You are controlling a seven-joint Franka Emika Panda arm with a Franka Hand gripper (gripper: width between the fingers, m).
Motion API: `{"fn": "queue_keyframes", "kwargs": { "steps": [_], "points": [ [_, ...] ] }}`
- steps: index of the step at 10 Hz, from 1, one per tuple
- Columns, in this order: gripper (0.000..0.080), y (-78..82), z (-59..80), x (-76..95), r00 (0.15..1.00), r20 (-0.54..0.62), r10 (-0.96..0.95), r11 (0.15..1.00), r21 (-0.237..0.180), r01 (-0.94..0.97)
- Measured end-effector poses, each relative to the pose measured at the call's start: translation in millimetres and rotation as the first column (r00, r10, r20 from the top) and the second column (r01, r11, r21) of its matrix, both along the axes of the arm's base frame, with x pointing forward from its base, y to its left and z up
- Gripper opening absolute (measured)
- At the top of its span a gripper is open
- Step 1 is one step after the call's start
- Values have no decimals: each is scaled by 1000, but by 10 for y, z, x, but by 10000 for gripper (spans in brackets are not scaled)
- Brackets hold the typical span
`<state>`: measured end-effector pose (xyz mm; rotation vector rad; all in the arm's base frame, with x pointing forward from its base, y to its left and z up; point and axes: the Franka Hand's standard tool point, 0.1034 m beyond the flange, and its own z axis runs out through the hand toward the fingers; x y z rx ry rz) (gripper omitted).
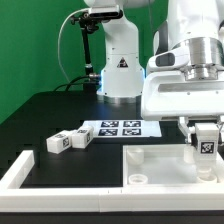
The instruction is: Assemble one leg
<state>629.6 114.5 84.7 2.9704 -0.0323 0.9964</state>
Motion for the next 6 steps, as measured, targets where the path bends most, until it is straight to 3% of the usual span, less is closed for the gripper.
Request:
{"fn": "queue_keyframes", "kwargs": {
  "steps": [6],
  "points": [
    [284, 48, 5, 138, 1000, 28, -13, 1000, 8, 13]
  ]
}}
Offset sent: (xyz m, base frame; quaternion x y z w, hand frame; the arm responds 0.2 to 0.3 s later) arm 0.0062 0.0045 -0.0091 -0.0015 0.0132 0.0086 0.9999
